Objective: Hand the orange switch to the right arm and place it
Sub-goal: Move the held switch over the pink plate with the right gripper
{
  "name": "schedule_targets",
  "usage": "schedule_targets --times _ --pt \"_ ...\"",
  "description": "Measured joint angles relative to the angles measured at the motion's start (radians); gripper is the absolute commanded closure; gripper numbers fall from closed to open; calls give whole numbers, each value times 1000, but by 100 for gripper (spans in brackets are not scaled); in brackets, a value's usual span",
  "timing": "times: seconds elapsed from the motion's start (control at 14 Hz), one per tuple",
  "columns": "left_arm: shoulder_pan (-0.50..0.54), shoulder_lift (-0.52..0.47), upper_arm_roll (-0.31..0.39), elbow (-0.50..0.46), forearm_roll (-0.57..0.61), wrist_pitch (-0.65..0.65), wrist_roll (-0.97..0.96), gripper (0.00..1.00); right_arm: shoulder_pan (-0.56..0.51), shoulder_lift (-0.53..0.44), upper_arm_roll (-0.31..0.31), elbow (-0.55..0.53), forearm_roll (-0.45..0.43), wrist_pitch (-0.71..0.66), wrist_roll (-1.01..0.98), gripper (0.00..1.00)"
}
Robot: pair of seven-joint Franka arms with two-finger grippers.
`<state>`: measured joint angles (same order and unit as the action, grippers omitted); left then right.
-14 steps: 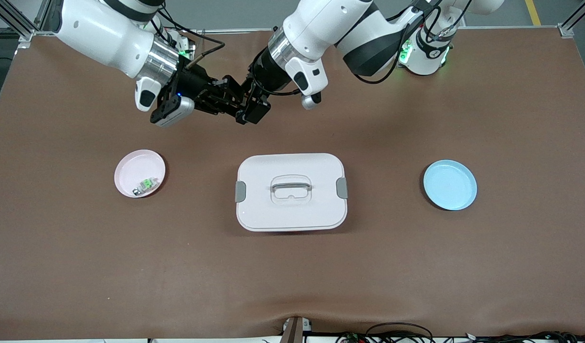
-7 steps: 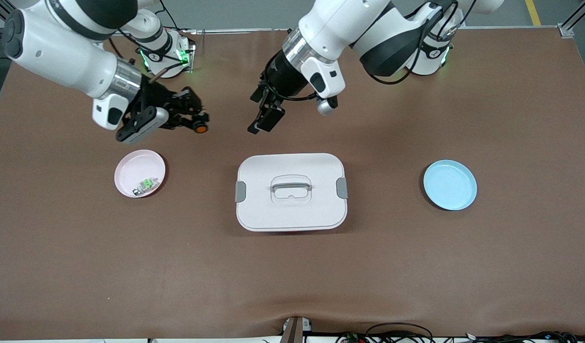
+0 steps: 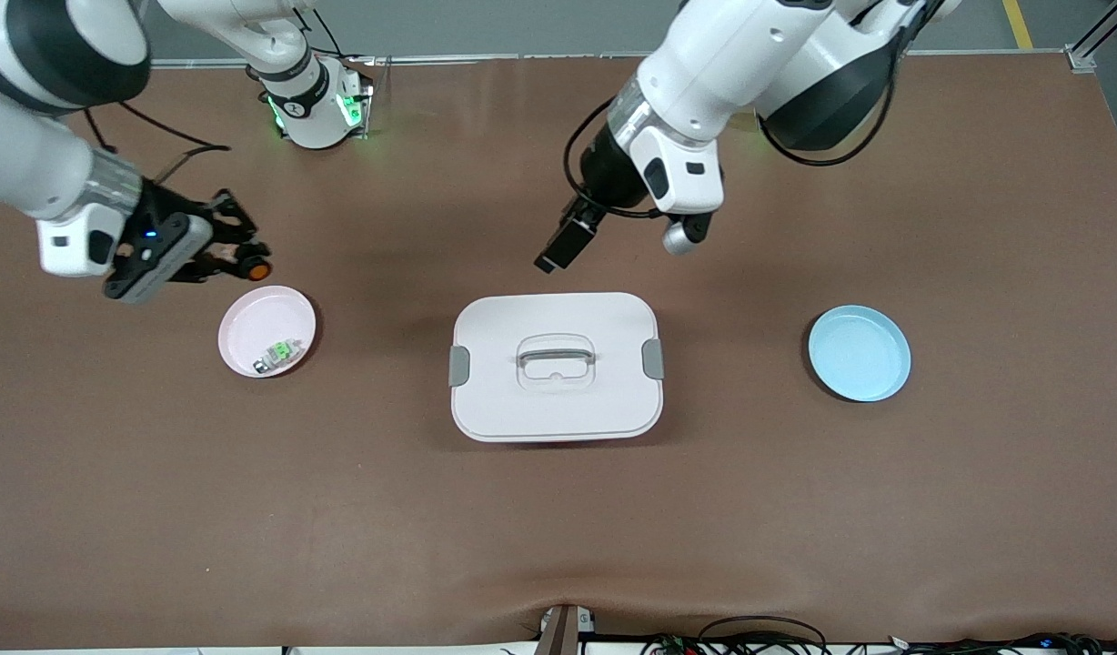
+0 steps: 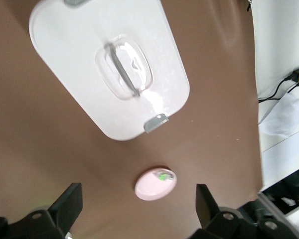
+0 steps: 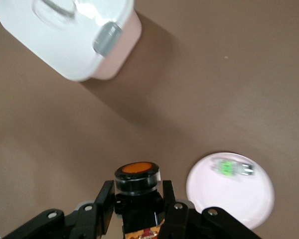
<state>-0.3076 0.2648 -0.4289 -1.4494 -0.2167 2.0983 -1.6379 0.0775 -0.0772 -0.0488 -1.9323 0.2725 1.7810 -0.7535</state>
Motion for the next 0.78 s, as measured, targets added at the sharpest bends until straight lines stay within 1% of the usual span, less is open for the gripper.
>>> schedule_targets --times 0.14,0.28,0.43,0.57,0.71,0.78 --pt "55 -16 1 0 0 -93 209 0 -34 4 0 -1 -83 1 -130 100" --pt "126 -30 3 0 0 -178 401 0 -45 10 0 -2 -141 10 -235 100" --pt "206 -46 5 1 1 -261 605 0 -54 17 1 -9 -171 45 -324 100" --pt "302 -60 9 1 2 -336 833 0 -66 24 1 -40 -191 110 -435 100" --pt "406 -65 12 1 2 -384 1038 0 -78 33 1 -98 -196 209 -541 100" --pt "455 -65 13 1 2 -411 1104 0 -87 37 2 -134 -197 265 -586 100"
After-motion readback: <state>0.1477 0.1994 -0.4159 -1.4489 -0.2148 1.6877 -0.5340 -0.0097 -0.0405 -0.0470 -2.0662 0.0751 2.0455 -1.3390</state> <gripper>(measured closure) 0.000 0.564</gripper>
